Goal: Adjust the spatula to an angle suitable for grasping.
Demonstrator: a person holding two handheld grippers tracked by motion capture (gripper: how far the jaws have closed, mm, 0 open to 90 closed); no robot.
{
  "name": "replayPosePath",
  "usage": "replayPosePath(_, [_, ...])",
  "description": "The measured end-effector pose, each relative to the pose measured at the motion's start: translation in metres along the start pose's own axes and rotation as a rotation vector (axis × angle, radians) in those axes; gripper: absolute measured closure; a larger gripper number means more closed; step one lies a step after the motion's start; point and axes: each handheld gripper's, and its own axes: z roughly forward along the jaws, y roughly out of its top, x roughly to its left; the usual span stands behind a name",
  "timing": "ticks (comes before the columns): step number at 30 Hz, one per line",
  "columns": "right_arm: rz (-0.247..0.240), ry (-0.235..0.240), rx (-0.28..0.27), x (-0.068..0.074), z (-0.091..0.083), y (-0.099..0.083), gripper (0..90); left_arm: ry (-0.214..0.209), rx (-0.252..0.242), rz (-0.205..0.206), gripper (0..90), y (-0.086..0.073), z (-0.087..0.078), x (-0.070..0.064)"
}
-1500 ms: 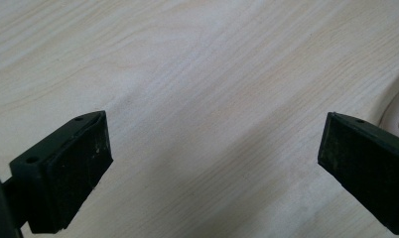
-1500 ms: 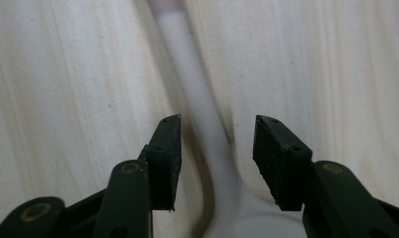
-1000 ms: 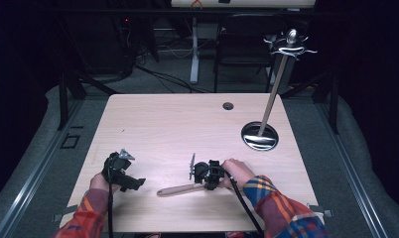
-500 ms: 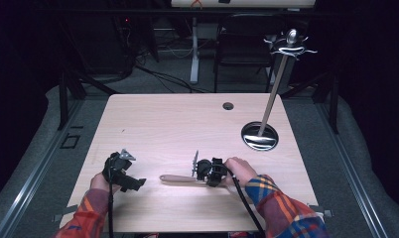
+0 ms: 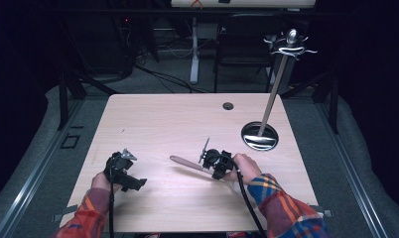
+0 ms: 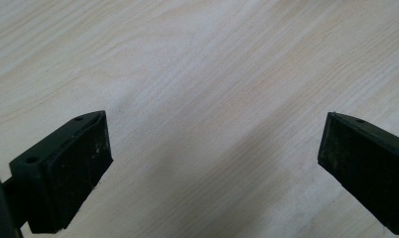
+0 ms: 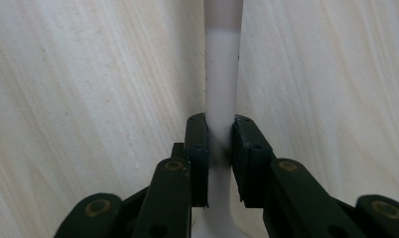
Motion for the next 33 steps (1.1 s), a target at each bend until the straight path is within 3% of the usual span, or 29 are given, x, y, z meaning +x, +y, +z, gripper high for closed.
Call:
replayPosePath(3, [0.058,-0.006,0.005,-0.008,-0.003,-0.005,78.2,0.001,0.005,0.005,0.1,0.001,0.001,-0.001])
replayPosePath(7, [0.140,-0.055,0.023,-0.018,-0.006,-0.013,78.3,0.005,0.003,0.004,0.1,0.000,-0.001,-0.001])
replayPosePath(12, [0.264,-0.065,-0.007,-0.034,-0.009,-0.026,78.3,0.006,0.006,0.000,0.1,0.001,0.000,0.000])
replayPosePath(18, [0.393,-0.097,0.042,-0.048,-0.010,-0.035,78.1,0.007,0.016,0.011,0.1,0.001,0.001,-0.002])
replayPosePath(21, [0.458,-0.117,0.040,-0.053,-0.008,-0.039,78.0,0.004,0.019,0.007,0.1,0.001,0.001,-0.001])
replayPosePath(23, [0.462,-0.125,0.077,-0.058,-0.008,-0.041,77.8,0.008,0.022,0.005,0.1,0.000,0.002,-0.001])
replayPosePath(27, [0.487,-0.122,0.096,-0.064,-0.004,-0.044,78.0,0.008,0.034,-0.001,0.1,0.000,0.003,0.000])
replayPosePath(28, [0.517,-0.123,0.072,-0.064,-0.001,-0.046,78.0,0.006,0.033,0.000,0.1,0.000,0.003,-0.001])
replayPosePath(30, [0.512,-0.118,0.127,-0.069,-0.004,-0.049,78.0,0.005,0.038,0.005,0.1,0.000,0.002,-0.001])
replayPosePath(31, [0.530,-0.123,0.123,-0.071,-0.004,-0.051,78.0,0.005,0.040,0.005,0.1,0.000,0.002,-0.001])
replayPosePath(32, [0.497,-0.121,0.187,-0.076,-0.008,-0.051,77.8,0.008,0.037,0.003,0.1,0.000,0.003,-0.001])
replayPosePath(33, [0.525,-0.123,0.162,-0.076,-0.006,-0.054,77.6,0.009,0.039,0.002,0.1,0.000,0.004,-0.001])
